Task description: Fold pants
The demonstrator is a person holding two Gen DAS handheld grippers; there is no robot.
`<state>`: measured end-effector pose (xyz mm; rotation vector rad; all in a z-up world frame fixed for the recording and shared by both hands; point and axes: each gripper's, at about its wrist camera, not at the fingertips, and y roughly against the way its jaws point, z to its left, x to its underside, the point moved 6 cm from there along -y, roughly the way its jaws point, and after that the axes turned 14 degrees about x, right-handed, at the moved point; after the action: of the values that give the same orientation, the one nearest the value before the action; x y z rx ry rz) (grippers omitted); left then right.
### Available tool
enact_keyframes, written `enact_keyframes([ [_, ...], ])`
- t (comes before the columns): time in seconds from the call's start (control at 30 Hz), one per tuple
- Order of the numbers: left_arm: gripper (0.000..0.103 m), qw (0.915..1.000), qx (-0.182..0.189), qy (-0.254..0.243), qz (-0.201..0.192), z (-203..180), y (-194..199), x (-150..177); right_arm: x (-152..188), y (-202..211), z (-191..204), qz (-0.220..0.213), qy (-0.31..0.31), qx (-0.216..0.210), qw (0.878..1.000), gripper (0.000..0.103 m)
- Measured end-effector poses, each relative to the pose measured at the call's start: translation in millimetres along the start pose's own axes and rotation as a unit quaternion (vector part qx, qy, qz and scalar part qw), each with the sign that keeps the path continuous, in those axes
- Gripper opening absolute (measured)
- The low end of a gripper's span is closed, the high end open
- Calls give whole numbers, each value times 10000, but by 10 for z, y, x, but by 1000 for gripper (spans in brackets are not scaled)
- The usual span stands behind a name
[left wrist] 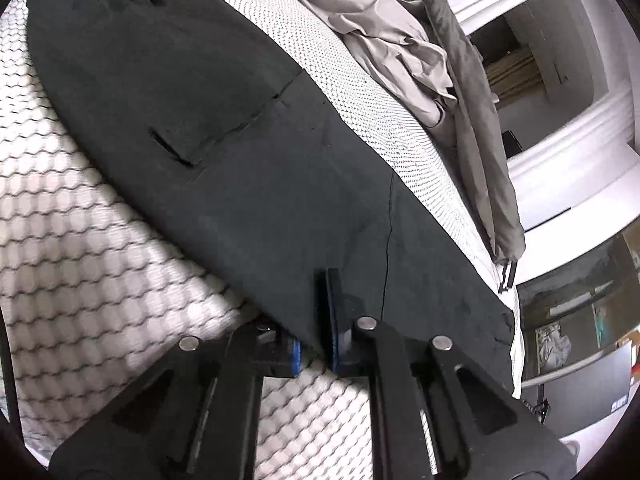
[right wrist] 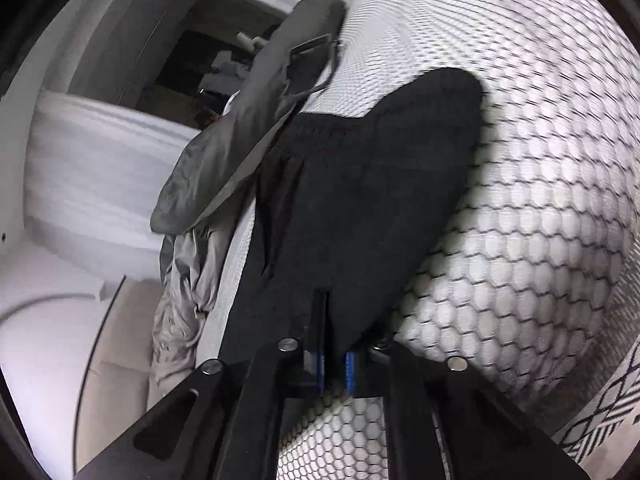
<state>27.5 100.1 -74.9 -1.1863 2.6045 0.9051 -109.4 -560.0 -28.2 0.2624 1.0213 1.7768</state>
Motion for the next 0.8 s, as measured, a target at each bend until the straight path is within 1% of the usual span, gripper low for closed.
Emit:
enact_keyframes([
  [0.03, 11, 10000, 9, -35, 40, -6, 11, 8, 0, 13, -32, 3, -74, -48, 10000, 6],
  [0.1, 14, 9998, 62, -92, 135, -10, 75, 2, -23, 21, -92, 140, -124, -230, 9996, 6],
  [0.13, 20, 9998, 87, -158, 101, -9, 134, -28, -25, 23, -114, 248, -167, -369, 9989, 8],
  [0.17, 30, 9997, 52, -232, -16, -18, 210, -55, -15, 34, -144, 285, -202, -445, 9984, 9],
  [0.2, 37, 9995, -14, -265, -158, 2, 266, -102, -10, 47, -158, 335, -240, -538, 9977, 10],
  [0.23, 48, 9992, -89, -240, -312, 37, 339, -147, -11, 37, -127, 360, -243, -572, 9974, 12],
  [0.27, 49, 9985, -131, -157, -499, 90, 398, -209, 1, 46, -120, 393, -231, -613, 9971, 15],
  [0.3, 49, 9980, -200, -61, -597, 150, 406, -284, 12, 56, -109, 406, -206, -630, 9970, 16],
  [0.33, 49, 9978, -273, -10, -612, 195, 387, -333, 14, 41, -69, 401, -173, -623, 9971, 18],
  [0.37, 45, 9974, -382, 27, -617, 242, 350, -390, 17, 32, -60, 397, -150, -602, 9973, 19],
  [0.43, 18, 9944, -814, -83, -671, 304, 315, -469, 28, 5, -45, 443, -143, -590, 9972, 19],
  [0.47, 16, 9944, -810, -85, -667, 317, 317, -473, 32, 6, -61, 449, -182, -607, 9970, 19],
  [0.5, 15, 9953, -701, -41, -670, 335, 336, -471, 36, 6, -79, 468, -222, -640, 9966, 19],
  [0.63, 16, 9958, -611, -45, -687, 397, 489, -428, 37, 9, -94, 519, -212, -659, 9963, 19],
  [0.7, 22, 9968, -412, 37, -691, 407, 592, -401, 42, 12, -97, 556, -159, -658, 9962, 19],
  [0.73, 31, 9968, -343, 35, -715, 420, 653, -399, 43, 11, -95, 563, -141, -663, 9961, 19],
  [0.77, 36, 9963, -293, 37, -807, 440, 722, -422, 47, 12, -101, 581, -139, -669, 9960, 19],
  [0.8, 42, 9948, -323, 53, -962, 472, 785, -471, 50, 12, -103, 592, -147, -682, 9958, 19],
])
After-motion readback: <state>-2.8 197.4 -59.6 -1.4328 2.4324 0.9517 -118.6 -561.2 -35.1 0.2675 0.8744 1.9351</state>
